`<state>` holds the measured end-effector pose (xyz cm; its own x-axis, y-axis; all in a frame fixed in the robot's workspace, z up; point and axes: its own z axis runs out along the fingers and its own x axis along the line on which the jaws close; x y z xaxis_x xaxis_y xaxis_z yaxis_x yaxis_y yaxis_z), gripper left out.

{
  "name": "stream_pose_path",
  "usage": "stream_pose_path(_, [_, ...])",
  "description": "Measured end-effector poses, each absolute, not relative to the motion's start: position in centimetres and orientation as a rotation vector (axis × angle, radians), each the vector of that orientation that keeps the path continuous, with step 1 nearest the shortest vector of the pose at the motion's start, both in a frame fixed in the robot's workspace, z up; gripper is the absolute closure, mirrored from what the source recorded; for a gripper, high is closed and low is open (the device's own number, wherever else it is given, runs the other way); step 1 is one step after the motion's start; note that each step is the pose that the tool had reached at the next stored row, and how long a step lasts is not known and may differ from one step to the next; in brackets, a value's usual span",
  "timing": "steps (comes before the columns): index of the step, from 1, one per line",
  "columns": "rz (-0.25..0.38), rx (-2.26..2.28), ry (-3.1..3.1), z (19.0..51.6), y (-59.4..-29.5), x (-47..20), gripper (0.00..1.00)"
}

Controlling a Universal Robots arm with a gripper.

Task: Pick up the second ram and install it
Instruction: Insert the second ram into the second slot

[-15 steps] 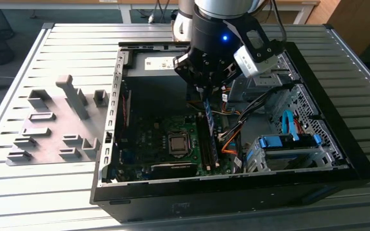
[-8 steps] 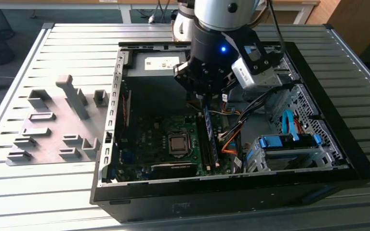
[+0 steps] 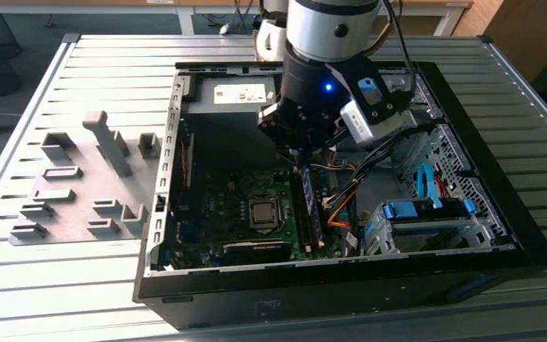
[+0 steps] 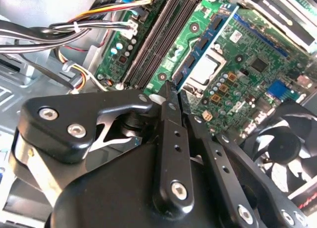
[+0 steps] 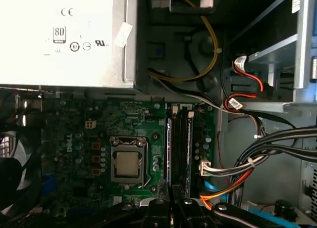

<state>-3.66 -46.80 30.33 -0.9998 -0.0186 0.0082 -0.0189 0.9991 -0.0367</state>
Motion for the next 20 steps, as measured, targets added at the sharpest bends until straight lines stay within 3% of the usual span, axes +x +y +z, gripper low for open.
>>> stream_pose_path(20, [0.058, 0.034, -3.133, 27.6, -46.8, -3.5, 0.86])
